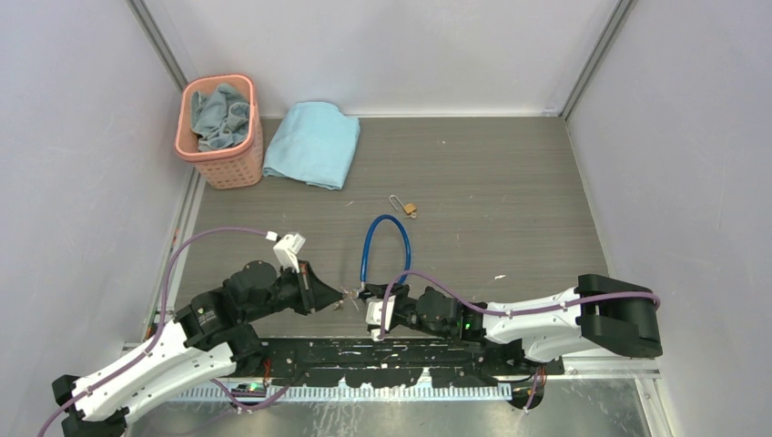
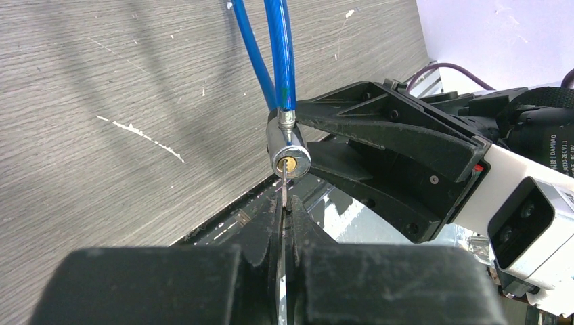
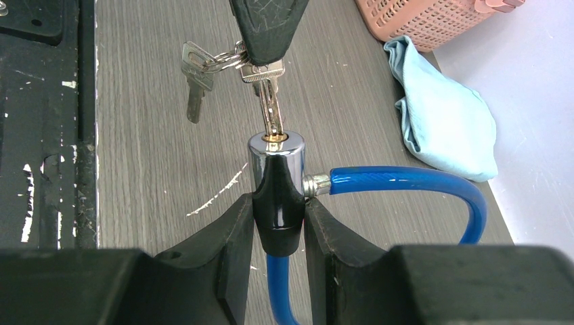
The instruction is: Unlock with the key
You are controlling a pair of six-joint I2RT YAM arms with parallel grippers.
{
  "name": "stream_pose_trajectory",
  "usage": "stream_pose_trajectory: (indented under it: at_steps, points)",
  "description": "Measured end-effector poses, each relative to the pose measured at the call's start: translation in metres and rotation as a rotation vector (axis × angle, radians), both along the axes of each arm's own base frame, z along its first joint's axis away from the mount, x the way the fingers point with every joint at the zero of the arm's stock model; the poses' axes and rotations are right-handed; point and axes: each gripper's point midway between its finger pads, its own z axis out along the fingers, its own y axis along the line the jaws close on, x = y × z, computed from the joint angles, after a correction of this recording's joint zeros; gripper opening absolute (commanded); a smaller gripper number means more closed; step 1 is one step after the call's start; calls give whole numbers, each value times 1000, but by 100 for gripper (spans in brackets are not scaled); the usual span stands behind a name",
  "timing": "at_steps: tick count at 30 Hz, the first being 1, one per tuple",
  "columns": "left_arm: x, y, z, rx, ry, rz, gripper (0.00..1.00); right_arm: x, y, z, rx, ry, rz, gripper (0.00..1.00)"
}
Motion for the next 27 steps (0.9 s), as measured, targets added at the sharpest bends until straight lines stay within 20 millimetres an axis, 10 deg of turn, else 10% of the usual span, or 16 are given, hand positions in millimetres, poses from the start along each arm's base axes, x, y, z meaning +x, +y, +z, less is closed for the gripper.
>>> stream_pose_trajectory:
  at_steps: [27]
  points:
    - [5,-7,-13,31,26,4,0,0,1,-10,-38,7,-1,1]
